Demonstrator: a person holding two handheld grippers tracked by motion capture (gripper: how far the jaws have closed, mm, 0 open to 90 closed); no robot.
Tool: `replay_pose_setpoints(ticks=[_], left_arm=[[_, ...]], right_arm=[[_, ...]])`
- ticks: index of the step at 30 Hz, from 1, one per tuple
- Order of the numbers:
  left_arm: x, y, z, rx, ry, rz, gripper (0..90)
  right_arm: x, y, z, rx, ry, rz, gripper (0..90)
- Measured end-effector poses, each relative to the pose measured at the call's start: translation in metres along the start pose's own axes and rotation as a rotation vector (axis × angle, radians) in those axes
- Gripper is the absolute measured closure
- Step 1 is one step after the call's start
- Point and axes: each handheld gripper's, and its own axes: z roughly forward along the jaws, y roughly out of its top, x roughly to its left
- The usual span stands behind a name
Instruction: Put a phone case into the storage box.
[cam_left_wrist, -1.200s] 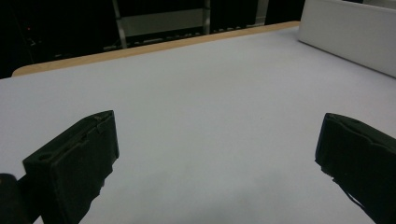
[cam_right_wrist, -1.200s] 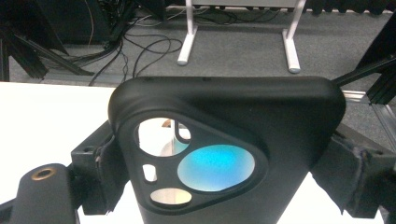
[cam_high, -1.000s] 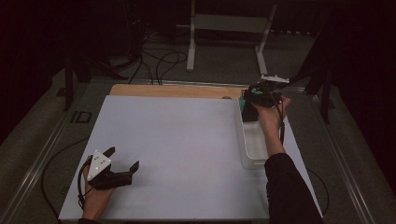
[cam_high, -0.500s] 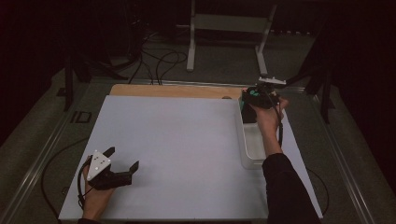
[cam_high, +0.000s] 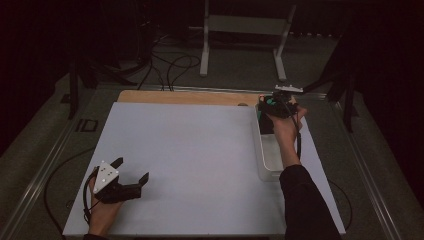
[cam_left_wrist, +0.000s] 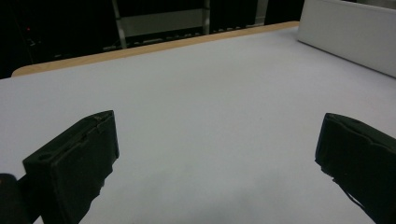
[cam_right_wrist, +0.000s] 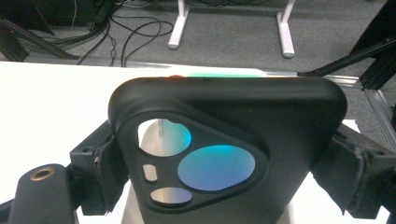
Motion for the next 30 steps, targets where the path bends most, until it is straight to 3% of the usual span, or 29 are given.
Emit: replay_pose_setpoints(ticks=[14,21,30], left_arm=[[0.001,0.0,-0.001,-0.003,0.002,-0.001,0.0],[0.001,0.0,-0.001,-0.001,0.003,0.0,0.0],[0.001,0.0,-0.001,-0.002,0.002,-0.003,0.0]], right_arm=[[0.006,-0.004,0.01,0.017,-0.02,-0.031,13.1],[0.005,-0.004,0.013,0.01,-0.026,-0.011,13.0],[0.007,-0.003,0.018,0.014,-0.017,-0.023,12.4]])
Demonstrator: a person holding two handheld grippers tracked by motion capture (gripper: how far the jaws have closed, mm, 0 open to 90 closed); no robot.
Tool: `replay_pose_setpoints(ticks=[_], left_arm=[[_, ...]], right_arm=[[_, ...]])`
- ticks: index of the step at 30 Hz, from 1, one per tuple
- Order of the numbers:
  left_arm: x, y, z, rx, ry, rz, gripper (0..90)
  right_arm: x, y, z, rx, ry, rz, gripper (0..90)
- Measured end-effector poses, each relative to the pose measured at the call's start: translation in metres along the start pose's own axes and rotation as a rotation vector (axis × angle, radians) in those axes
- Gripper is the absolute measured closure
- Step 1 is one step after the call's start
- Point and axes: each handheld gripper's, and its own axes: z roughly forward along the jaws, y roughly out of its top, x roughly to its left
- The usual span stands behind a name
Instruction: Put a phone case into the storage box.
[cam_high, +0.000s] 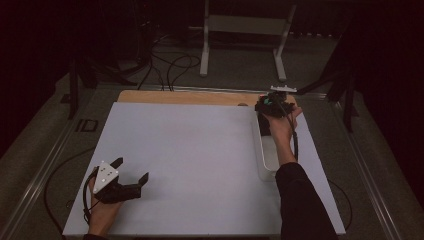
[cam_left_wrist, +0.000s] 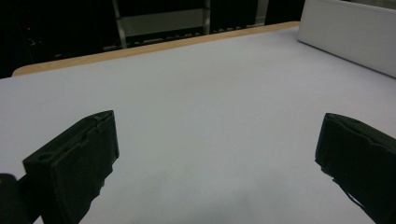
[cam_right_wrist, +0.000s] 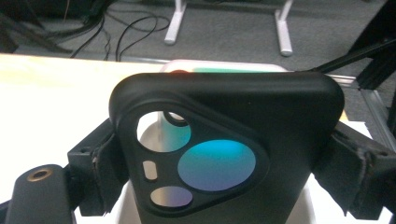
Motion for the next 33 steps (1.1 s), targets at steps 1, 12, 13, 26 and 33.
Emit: replay_pose_setpoints(ticks=[1,12,13,26,33], left_arm=[[0.0,0.0,0.0,-0.001,0.0,-0.001,0.0],[0.0,0.0,0.0,-0.001,0.0,-0.003,0.0],[0.0,0.0,0.0,-0.002,-0.001,-0.003,0.0],[0.0,0.0,0.0,-0.001,0.0,-0.003,0.0],[0.0,0.0,0.0,-0.001,-0.002,-0.004,0.0]], right_arm=[[0.001,0.002,0.001,0.018,0.005,-0.013,11.3],[-0.004,0.006,0.002,0.023,0.014,-0.003,7.7],[-0.005,0.006,0.0,0.008,0.015,-0.005,7.7],[-0.005,0.01,-0.01,-0.035,0.056,0.001,7.8],[0.004,0.006,-0.024,-0.059,0.119,-0.012,7.8]])
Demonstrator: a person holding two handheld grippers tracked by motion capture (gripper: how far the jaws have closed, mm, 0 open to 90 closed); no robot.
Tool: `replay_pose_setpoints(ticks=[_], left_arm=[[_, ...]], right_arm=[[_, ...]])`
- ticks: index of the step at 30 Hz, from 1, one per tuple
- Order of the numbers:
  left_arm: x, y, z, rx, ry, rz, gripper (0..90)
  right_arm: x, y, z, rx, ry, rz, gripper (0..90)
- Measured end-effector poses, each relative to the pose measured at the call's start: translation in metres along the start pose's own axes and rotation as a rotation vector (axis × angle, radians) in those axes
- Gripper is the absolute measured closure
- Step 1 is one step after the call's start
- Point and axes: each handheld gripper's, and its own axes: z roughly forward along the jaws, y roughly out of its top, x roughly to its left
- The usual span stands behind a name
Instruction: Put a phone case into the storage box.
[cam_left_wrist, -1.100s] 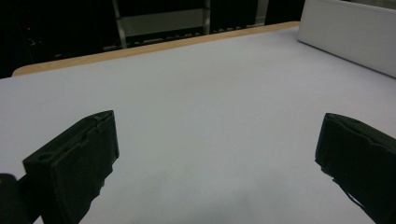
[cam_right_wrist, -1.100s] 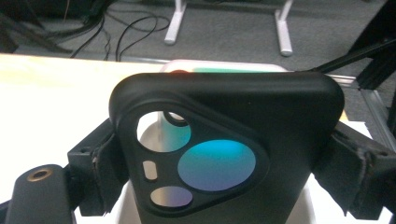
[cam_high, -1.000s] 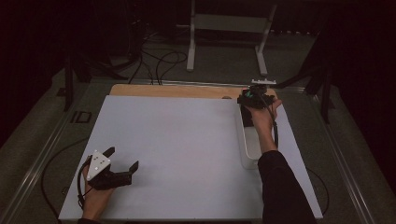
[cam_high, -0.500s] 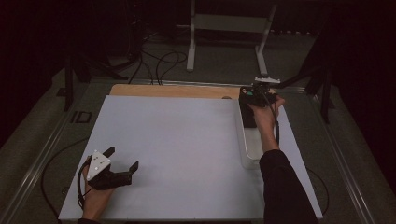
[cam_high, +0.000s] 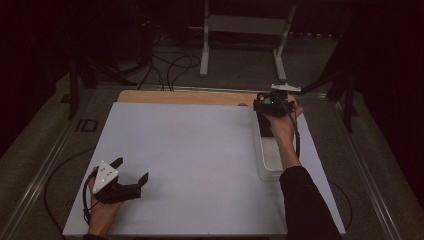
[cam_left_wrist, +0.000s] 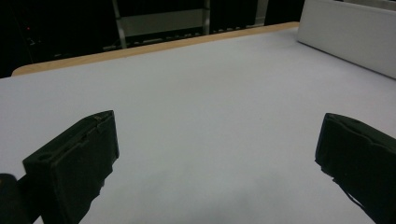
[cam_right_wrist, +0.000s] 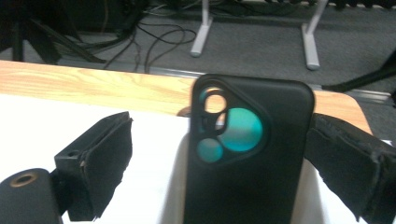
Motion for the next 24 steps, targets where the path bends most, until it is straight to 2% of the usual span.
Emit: replay_pose_setpoints(ticks=[5,9,16,22,24], left_arm=[[0.0,0.0,0.0,0.001,0.003,-0.003,0.0],[0.0,0.0,0.0,0.004,0.002,-0.004,0.0],[0.001,0.0,0.0,0.013,0.002,-0.004,0.0],[0.001,0.0,0.001,0.022,0.005,-0.008,0.0],[0.001,0.0,0.001,0.023,0.006,-0.008,0.0]], right_arm=[[0.006,0.001,-0.01,-0.01,0.039,-0.004,8.2],[0.012,-0.003,-0.023,-0.02,0.093,-0.012,8.2],[0.022,-0.018,-0.039,-0.013,0.144,-0.067,8.3],[0.02,-0.029,-0.061,-0.04,0.193,-0.021,9.3],[0.02,-0.032,-0.065,-0.042,0.206,-0.021,9.3]])
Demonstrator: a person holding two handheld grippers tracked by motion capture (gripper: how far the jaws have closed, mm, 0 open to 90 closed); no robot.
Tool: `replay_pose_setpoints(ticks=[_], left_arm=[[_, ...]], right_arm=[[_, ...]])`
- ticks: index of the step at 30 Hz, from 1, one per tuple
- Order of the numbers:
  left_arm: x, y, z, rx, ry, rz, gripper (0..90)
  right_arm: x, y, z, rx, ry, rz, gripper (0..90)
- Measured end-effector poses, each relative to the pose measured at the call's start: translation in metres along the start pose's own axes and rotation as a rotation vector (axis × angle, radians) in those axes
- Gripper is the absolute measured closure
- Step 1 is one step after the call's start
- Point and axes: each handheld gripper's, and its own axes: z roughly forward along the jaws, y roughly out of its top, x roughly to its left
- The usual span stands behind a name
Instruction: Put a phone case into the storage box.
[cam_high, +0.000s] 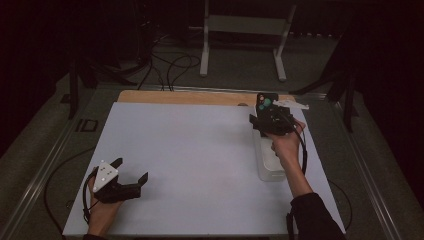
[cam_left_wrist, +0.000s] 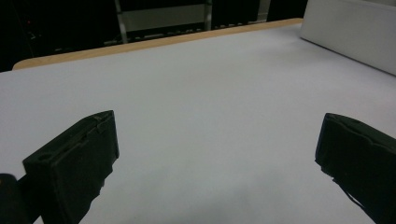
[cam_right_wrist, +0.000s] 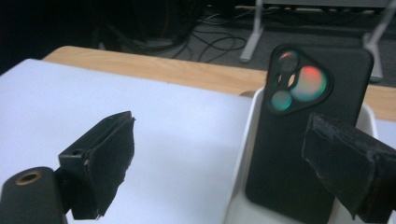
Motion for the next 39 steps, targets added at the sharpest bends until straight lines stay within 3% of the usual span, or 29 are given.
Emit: replay_pose_setpoints(ticks=[8,14,20,23,35,38,39], left_arm=[[0.0,0.001,0.001,0.017,-0.004,0.003,0.0],[0.0,0.004,0.0,0.034,-0.027,-0.005,0.0],[-0.002,0.007,-0.001,0.053,-0.048,0.009,0.0],[-0.003,0.008,-0.002,0.052,-0.05,0.014,0.0],[-0.002,0.011,-0.01,0.028,-0.067,0.013,0.0],[-0.002,0.012,-0.011,0.022,-0.071,0.014,0.0],[-0.002,0.012,-0.012,0.021,-0.072,0.014,0.0]], right_arm=[[0.008,-0.024,-0.024,-0.027,0.037,-0.055,9.3],[0.016,-0.045,-0.037,-0.052,0.081,-0.056,9.3],[0.029,-0.061,-0.049,-0.066,0.111,-0.105,9.2],[0.037,-0.07,-0.057,-0.086,0.121,-0.151,9.2],[0.037,-0.102,-0.079,-0.137,0.147,-0.133,9.2],[0.038,-0.107,-0.083,-0.15,0.146,-0.144,9.2],[0.04,-0.11,-0.086,-0.149,0.138,-0.169,9.2]])
